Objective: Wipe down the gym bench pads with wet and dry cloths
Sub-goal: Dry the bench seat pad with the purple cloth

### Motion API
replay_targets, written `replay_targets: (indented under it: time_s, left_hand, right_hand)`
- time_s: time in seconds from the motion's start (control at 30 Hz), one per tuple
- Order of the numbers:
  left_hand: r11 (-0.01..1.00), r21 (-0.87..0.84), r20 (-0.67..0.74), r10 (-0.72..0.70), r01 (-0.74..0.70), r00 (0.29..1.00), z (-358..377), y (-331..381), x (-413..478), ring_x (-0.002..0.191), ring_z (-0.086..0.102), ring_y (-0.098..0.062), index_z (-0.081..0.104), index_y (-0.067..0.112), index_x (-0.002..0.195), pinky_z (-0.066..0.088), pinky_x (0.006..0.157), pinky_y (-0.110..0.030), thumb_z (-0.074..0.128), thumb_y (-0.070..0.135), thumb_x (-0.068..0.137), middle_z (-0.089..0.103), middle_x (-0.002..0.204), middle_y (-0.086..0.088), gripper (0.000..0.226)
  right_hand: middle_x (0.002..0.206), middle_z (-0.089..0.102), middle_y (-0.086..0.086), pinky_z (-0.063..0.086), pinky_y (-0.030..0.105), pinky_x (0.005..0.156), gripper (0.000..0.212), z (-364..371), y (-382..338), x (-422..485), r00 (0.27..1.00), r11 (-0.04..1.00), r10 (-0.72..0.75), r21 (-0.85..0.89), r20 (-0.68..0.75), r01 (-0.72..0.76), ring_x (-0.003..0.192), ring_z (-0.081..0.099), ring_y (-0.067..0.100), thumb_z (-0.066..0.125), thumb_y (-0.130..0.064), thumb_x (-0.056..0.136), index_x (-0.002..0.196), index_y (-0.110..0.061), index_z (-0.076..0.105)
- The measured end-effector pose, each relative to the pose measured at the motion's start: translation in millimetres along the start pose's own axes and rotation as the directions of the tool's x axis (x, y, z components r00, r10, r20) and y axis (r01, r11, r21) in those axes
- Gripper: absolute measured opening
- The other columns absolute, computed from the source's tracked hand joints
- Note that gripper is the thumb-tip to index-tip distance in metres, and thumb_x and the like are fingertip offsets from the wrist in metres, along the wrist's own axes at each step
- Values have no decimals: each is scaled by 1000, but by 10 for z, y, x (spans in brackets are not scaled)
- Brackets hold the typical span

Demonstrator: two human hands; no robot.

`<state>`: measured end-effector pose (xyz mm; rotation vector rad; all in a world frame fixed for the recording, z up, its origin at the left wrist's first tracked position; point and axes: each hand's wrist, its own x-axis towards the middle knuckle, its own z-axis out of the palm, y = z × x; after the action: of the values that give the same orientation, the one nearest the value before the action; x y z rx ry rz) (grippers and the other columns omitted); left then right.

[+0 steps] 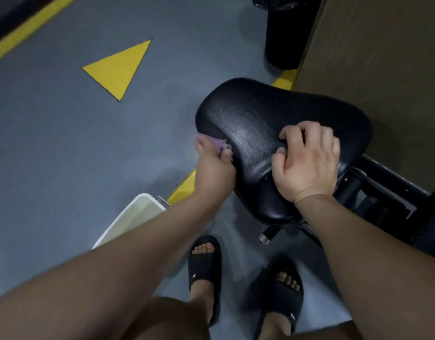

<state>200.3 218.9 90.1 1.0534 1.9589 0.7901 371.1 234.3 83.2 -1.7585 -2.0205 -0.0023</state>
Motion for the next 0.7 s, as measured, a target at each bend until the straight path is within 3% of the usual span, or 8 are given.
replay_targets:
  time_s: [0.07, 0.17, 0.23, 0.33, 0.43, 0.53, 0.6, 0.7]
  left_hand:
    - [999, 35, 5, 0, 0, 1000, 114, 46, -21, 148, 28, -26, 27, -3, 152, 20, 109, -14, 43, 25, 108, 15, 165, -12, 55]
    - [997, 76, -34, -12, 14, 999, 95, 70, 229, 155, 8, -28, 13, -2, 158, 10, 119, -22, 36, 25, 109, 0, 168, -17, 60]
    - [995, 98, -102, 35, -25, 994, 9, 39, 413, 152, 22, -25, 25, 3, 156, 16, 115, -20, 35, 23, 110, 15, 167, -13, 52]
    - [992, 65, -143, 120, -112, 982, -175, 23, 742, 128, 54, -23, 54, 8, 130, 39, 100, -27, 38, 25, 109, 57, 139, -4, 31]
    - [996, 23, -11, 82, -81, 997, -411, 97, 1066, 122, 59, -17, 61, 8, 134, 44, 105, -31, 41, 35, 108, 66, 130, -3, 43]
    - [997, 38, 45, 60, -62, 997, -517, 100, 1178, 84, 59, -15, 69, 5, 102, 48, 85, -37, 39, 53, 103, 67, 89, -2, 57]
    - [997, -63, 18, 49, -47, 999, -524, 33, 1091, 78, 57, -8, 71, 13, 112, 50, 88, -37, 43, 48, 104, 65, 87, 5, 46]
    - [989, -112, 32, 104, -100, 994, -494, -154, 877, 64, 52, 5, 49, 11, 146, 47, 74, -15, 44, 17, 108, 59, 91, 6, 39]
  right_hand:
    - [114, 52, 8, 34, 44, 95, 26, -5, 2, 0, 1000, 1000, 3, 12, 2, -3, 106, 45, 32, 53, -29, 86, 108, -17, 61]
    - [114, 53, 8, 34, 43, 96, 26, -7, 3, 6, 1000, 1000, 11, 23, 7, -12, 105, 44, 31, 54, -29, 86, 108, -18, 61]
    - [114, 53, 8, 34, 43, 95, 27, 0, 5, 11, 1000, 1000, 12, 21, 6, -12, 105, 44, 31, 54, -29, 86, 108, -17, 62]
    - [114, 54, 8, 34, 44, 94, 28, 19, 19, 19, 1000, 1000, 1, 26, 2, -2, 105, 45, 31, 54, -29, 85, 108, -17, 64]
    - [115, 56, 9, 34, 43, 94, 29, 36, 27, 26, 1000, 1000, -3, 28, -3, 3, 106, 45, 31, 53, -30, 85, 108, -17, 64]
    - [115, 57, 9, 33, 43, 94, 29, 43, 23, 29, 1000, 1000, -3, 28, -10, 3, 106, 45, 31, 53, -30, 84, 108, -17, 64]
    - [115, 57, 10, 34, 43, 93, 30, 42, 22, 27, 1000, 1000, -5, 31, -11, 5, 106, 46, 32, 53, -30, 84, 107, -16, 65]
    - [115, 57, 10, 35, 44, 92, 29, 39, 21, 25, 1000, 999, -6, 36, -13, 6, 105, 47, 33, 52, -30, 84, 106, -16, 65]
